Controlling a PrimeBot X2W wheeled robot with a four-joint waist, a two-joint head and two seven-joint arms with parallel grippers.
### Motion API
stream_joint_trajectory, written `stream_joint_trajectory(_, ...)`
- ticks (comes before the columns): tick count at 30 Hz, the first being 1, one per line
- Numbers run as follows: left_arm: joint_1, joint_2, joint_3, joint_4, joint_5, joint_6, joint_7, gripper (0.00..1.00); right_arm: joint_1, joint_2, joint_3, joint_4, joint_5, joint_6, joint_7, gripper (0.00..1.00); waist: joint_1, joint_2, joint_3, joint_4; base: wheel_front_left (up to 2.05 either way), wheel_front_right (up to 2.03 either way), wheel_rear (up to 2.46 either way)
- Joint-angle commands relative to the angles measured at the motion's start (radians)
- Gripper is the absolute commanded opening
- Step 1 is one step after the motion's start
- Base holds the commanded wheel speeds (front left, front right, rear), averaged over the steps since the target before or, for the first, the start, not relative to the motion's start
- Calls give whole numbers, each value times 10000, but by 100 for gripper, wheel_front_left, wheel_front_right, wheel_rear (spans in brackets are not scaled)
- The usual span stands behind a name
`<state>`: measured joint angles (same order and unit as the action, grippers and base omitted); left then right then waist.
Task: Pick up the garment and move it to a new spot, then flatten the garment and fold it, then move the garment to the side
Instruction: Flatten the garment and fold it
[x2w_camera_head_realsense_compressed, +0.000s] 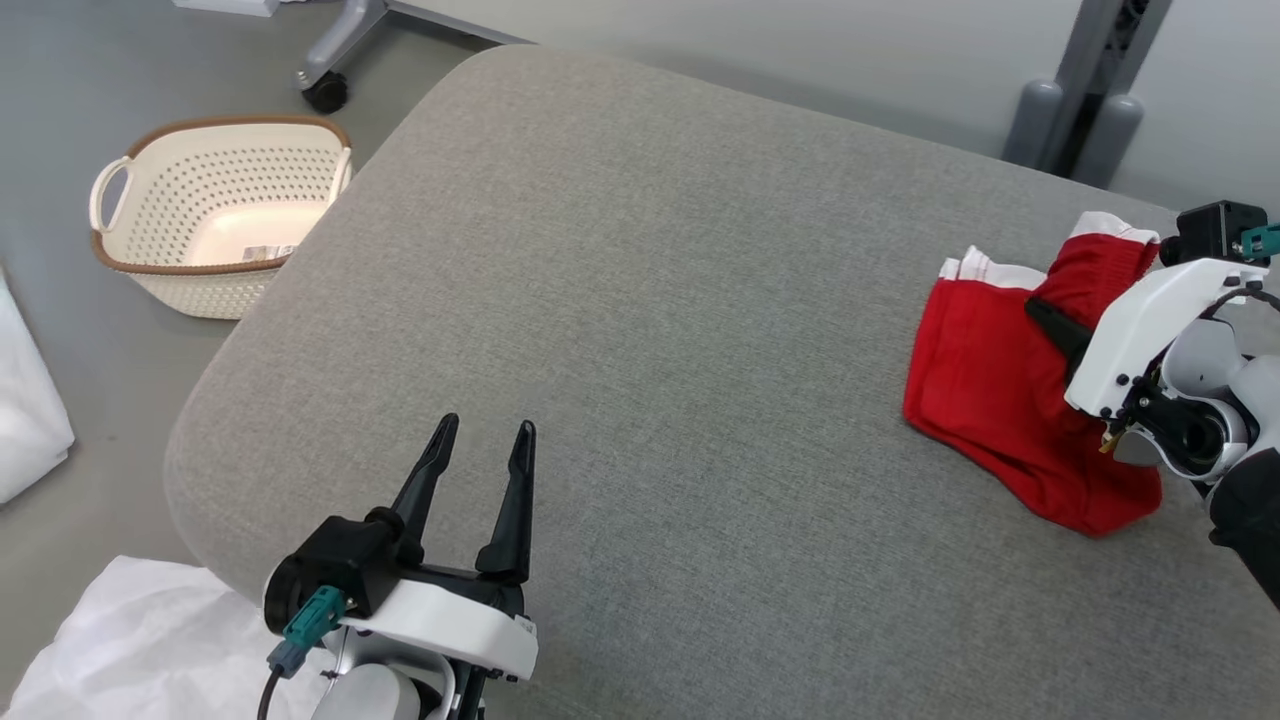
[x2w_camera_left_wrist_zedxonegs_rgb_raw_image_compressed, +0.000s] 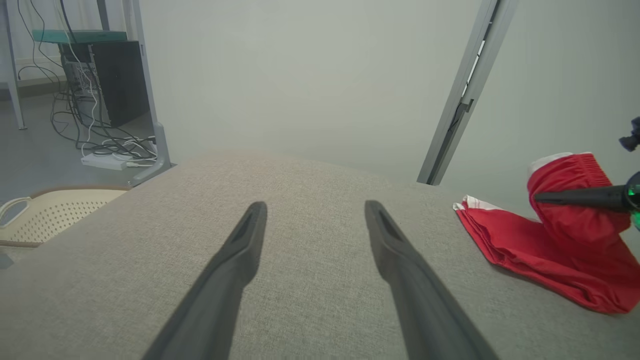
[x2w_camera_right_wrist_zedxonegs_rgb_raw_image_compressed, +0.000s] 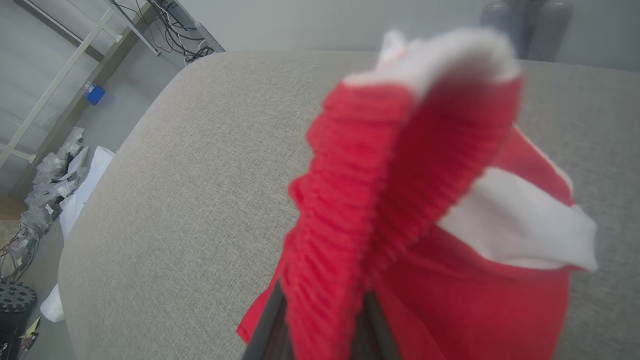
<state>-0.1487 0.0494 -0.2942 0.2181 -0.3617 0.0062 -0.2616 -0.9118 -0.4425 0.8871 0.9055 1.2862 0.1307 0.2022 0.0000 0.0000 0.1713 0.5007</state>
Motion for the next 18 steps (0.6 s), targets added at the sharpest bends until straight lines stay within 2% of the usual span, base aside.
stream_joint_trajectory(1, 58, 32, -14, -32, -56, 51, -30, 100, -18, 40, 36, 197, 70, 3, -44, 0, 0, 0, 141, 281, 0, 0, 0)
stream_joint_trajectory(6, 72, 28, -61, -92, -127, 102, -30, 100, -100, 211, 150, 678, 55, 3, -114, 0, 0, 0, 347, 554, 0, 0, 0)
stream_joint_trajectory(7, 75, 29, -70, -120, -152, 122, -30, 100, -139, 243, 173, 773, 15, 3, -136, 4, 0, 0, 386, 567, 0, 0, 0)
stream_joint_trajectory(8, 79, 31, -72, -149, -178, 148, -30, 100, -201, 290, 215, 875, -44, 3, -203, 39, 0, 0, 425, 578, 0, 0, 0)
stream_joint_trajectory(9, 84, 31, -74, -185, -223, 198, -30, 100, -265, 362, 271, 984, -85, 3, -233, 93, 0, 0, 463, 586, 0, 0, 0)
stream_joint_trajectory(10, 83, 34, -83, -212, -245, 223, -30, 100, -288, 428, 326, 1068, -120, 3, -256, 100, 0, 0, 497, 594, 0, 0, 0)
stream_joint_trajectory(18, 81, 32, -186, -288, -361, 380, -30, 100, -610, 791, 544, 1484, -193, 5, -426, 100, 0, 0, 545, 593, 0, 0, 0)
